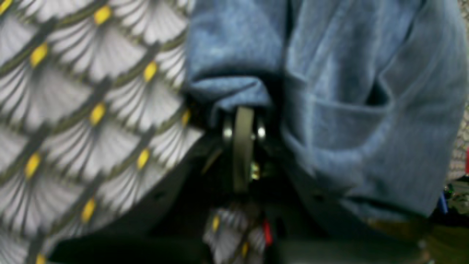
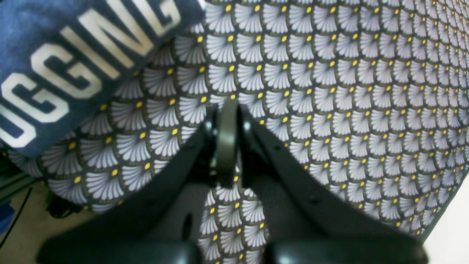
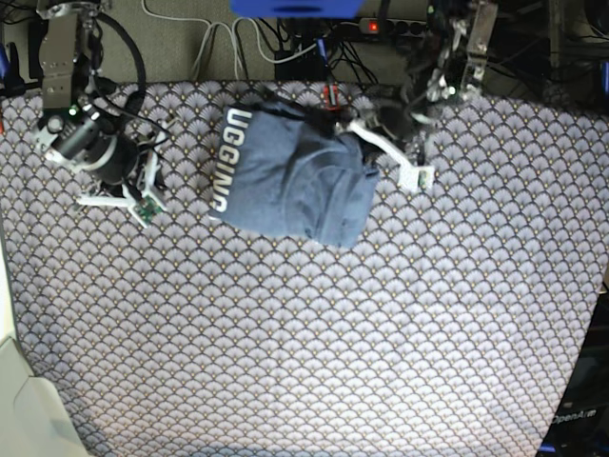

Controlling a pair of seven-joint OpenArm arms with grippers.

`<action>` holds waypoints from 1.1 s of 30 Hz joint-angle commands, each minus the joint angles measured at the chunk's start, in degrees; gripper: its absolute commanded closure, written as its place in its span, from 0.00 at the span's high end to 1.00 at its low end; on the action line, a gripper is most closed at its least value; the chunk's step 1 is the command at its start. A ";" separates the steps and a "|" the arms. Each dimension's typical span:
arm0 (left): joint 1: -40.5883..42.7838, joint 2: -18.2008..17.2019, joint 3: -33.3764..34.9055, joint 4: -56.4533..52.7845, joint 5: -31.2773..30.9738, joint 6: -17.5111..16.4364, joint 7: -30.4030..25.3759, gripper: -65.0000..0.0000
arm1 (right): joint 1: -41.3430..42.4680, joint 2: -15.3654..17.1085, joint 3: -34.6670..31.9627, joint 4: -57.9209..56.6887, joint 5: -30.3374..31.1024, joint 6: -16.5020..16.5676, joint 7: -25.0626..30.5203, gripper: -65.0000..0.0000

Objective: Fold the T-shirt properly
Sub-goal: 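Grasp the folded shirt with both grippers and rotate it square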

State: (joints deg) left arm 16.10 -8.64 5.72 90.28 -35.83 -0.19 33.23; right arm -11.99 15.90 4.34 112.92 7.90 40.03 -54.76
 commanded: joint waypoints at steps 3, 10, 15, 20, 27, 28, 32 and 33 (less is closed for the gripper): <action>-3.75 2.27 0.04 -1.27 0.45 0.49 0.13 0.00 | -0.98 0.49 0.10 0.88 0.49 -0.03 1.09 0.00; -11.31 4.91 -0.31 -4.26 0.71 0.58 -0.40 0.00 | -2.56 0.58 0.19 0.88 0.49 -0.03 1.18 0.00; -19.48 8.25 -5.67 -14.37 0.80 0.49 -0.40 0.00 | -3.53 0.58 0.19 0.88 0.49 -0.03 1.18 0.00; -27.31 9.92 -7.61 -23.07 0.80 0.14 -0.49 0.00 | -1.24 0.58 0.19 -3.08 0.49 -0.03 1.27 0.00; -31.61 10.01 -7.25 -25.01 0.89 0.14 -3.12 0.00 | 6.49 0.93 -3.33 -13.98 0.49 -0.03 2.76 0.00; -31.70 10.01 -7.25 -25.71 0.89 0.23 -4.88 0.00 | 7.55 0.93 -4.56 -15.30 0.49 -0.03 2.76 0.00; -31.70 10.45 -7.34 -26.41 0.36 0.32 -6.73 0.00 | 8.43 -0.56 -9.39 -16.88 0.49 -0.03 2.85 0.00; -31.35 10.45 -7.34 -26.06 0.27 0.32 -6.73 0.00 | 8.52 -1.09 -10.71 -16.79 0.49 -0.03 2.85 0.00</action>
State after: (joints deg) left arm -13.96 1.50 -1.54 63.00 -35.05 0.86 27.38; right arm -3.90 14.92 -6.33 95.26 7.25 40.01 -53.15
